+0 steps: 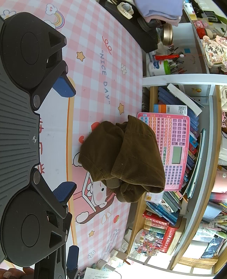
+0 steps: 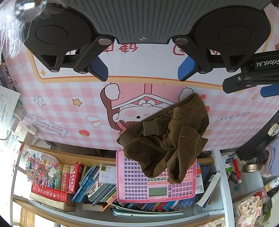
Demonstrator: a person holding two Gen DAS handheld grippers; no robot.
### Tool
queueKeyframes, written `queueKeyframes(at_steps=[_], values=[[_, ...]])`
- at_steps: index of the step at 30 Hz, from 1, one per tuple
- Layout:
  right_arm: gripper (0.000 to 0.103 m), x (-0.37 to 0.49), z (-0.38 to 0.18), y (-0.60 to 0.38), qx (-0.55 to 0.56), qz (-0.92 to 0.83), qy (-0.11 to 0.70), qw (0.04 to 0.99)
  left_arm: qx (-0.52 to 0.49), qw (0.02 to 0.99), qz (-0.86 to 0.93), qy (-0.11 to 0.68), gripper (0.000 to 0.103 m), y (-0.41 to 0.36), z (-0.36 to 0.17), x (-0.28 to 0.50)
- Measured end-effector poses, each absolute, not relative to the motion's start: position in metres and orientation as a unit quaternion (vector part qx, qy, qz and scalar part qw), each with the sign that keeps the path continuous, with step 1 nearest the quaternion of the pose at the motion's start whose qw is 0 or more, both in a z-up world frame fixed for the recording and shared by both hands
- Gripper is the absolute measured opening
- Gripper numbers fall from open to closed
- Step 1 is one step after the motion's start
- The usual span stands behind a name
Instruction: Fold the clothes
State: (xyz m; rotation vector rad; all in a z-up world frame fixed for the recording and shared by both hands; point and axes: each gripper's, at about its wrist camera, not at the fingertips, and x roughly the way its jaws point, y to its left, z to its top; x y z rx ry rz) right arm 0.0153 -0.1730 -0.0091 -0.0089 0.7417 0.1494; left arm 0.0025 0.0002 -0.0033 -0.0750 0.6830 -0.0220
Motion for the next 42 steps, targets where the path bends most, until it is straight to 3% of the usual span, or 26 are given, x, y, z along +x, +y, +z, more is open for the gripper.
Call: queueKeyframes(at_steps=[42], values=[[0.087,0.0162,-0.0111,-0.1756,-0.005,0.071,0.371,0.926,-0.038,0.937,-0.015,0.348,0.103,-0.0020,-0.0076,0.0038]])
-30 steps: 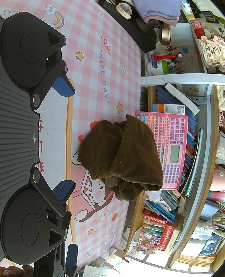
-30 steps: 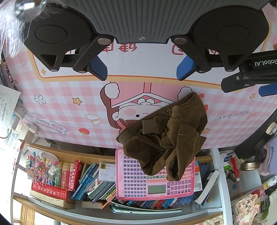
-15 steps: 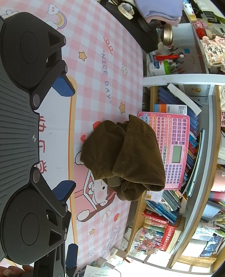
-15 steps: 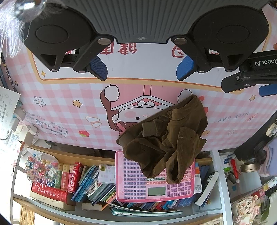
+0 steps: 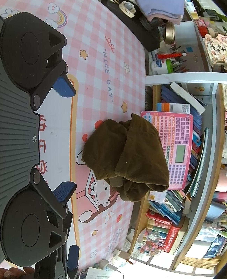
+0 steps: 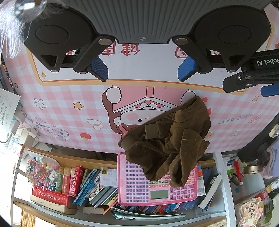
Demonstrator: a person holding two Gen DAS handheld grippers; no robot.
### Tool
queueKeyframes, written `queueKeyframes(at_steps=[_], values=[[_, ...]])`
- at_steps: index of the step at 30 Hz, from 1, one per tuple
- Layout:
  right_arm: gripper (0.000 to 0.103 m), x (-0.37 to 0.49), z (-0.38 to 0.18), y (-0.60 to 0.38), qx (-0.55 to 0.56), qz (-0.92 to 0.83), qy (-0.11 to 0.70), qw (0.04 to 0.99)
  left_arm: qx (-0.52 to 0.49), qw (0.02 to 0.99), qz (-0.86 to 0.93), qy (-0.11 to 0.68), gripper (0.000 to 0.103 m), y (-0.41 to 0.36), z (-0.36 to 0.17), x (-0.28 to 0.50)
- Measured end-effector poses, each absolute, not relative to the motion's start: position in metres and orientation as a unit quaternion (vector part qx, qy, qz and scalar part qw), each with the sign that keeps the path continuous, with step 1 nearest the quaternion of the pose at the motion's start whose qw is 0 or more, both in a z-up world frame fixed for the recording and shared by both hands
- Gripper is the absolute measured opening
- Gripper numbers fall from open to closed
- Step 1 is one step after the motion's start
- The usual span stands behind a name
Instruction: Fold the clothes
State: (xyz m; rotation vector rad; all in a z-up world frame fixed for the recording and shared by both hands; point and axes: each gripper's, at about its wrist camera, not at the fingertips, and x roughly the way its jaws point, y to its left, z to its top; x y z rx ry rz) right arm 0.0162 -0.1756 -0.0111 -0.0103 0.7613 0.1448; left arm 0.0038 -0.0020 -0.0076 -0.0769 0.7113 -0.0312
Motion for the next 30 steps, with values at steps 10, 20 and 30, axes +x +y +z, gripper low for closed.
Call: queueKeyframes(at_steps=[10,20,30], values=[[0.087,0.018,-0.012,-0.176,-0.005,0.070,0.371,0.926,-0.048,0.931,-0.020,0.361,0.103,-0.001,-0.011,0.008],[0.087,0.021,-0.014,-0.179,-0.001,0.071,0.375,0.924,-0.038,0.932,-0.017,0.361,0.103,-0.006,-0.011,0.009],[0.087,0.026,-0.019,-0.189,0.015,0.063,0.386,0.920,-0.035,0.925,-0.041,0.376,0.103,-0.013,-0.014,0.017]])
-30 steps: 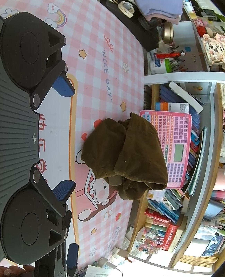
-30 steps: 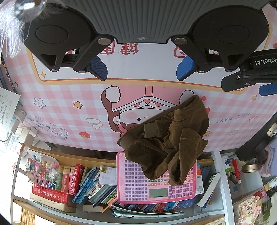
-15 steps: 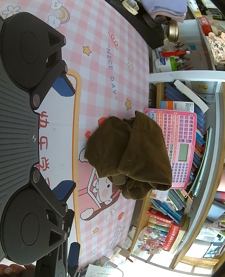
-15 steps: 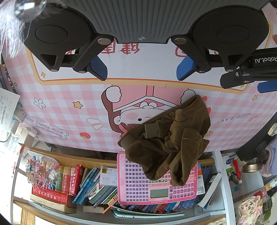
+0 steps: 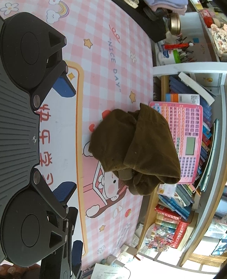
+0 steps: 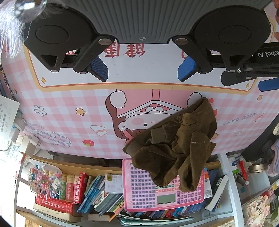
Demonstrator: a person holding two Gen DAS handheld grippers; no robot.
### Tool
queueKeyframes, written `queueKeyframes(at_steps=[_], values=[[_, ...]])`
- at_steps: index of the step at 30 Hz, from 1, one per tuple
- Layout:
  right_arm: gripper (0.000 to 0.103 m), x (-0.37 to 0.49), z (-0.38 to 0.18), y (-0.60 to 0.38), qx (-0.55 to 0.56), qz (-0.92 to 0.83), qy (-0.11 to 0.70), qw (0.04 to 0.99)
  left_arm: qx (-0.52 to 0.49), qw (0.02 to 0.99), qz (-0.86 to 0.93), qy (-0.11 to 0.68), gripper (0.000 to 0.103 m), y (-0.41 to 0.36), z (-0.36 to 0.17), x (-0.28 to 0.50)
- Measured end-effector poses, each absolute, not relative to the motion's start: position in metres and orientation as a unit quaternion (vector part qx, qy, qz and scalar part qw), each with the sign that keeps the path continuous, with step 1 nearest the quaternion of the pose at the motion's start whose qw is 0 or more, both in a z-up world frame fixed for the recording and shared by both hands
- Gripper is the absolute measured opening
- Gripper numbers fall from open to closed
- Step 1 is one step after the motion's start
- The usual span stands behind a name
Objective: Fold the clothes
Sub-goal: 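Reach both grippers into the brown trousers and close on the fabric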
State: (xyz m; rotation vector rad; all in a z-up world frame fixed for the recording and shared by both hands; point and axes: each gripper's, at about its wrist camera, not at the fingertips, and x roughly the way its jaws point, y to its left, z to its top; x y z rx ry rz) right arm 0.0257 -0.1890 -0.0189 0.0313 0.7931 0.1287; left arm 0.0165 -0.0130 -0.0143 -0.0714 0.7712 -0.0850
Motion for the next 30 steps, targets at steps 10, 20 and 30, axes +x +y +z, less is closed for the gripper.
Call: queueKeyframes(at_steps=[10,20,30], values=[[0.087,0.027,-0.023,-0.218,0.086,0.047,0.391,0.915,0.011,0.924,-0.057,0.379,0.103,-0.031,-0.011,0.040],[0.087,0.022,-0.033,-0.247,0.148,0.026,0.393,0.907,0.096,0.942,-0.004,0.322,0.103,-0.052,-0.011,0.094],[0.087,0.015,-0.032,-0.267,0.186,0.045,0.400,0.897,0.146,0.930,-0.006,0.338,0.040,-0.059,-0.032,0.149]])
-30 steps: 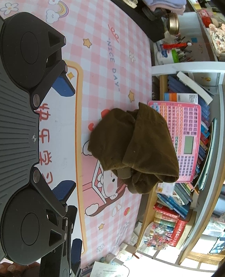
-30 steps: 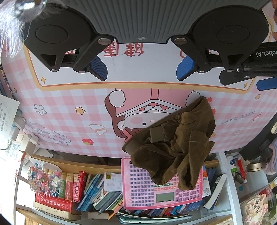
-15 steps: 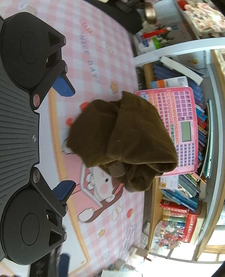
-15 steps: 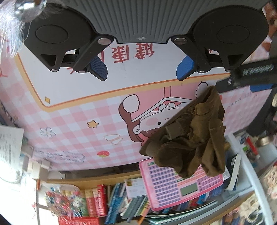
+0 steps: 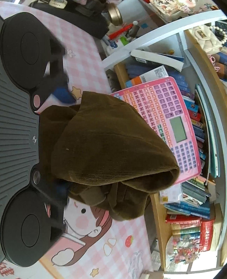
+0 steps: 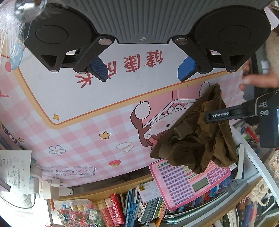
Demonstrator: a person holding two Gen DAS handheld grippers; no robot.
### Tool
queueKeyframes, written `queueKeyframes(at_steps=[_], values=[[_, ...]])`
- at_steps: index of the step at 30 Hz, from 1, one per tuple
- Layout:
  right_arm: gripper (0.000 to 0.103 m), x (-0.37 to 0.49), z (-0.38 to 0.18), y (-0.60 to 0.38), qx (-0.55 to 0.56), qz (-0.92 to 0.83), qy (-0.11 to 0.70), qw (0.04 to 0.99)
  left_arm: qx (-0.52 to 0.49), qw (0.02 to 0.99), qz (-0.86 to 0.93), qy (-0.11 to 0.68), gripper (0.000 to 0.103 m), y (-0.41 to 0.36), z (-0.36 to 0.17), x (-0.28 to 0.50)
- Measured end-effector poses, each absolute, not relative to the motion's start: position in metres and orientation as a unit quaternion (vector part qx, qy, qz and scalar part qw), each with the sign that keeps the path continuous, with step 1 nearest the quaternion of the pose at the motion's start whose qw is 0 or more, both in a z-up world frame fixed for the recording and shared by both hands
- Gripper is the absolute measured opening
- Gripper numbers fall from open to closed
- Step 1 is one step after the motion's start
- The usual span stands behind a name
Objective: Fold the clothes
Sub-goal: 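Reach both grippers into the brown trousers and close on the fabric, then lift the trousers with both grippers and shake them out in the air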
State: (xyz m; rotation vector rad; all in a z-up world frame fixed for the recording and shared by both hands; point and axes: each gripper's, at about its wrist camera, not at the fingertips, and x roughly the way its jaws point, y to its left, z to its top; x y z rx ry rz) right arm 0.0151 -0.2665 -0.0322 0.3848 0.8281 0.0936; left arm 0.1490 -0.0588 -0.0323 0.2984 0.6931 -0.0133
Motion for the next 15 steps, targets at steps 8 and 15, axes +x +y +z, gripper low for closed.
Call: queueKeyframes(at_steps=[8,15], values=[[0.087,0.023,-0.031,-0.265,0.187,0.042,0.406,0.894,0.077,0.934,-0.034,0.348,0.006,-0.017,-0.007,0.122],[0.087,0.050,-0.031,-0.260,0.290,0.096,0.416,0.857,-0.003,0.931,-0.171,0.322,0.006,0.002,0.039,0.029]])
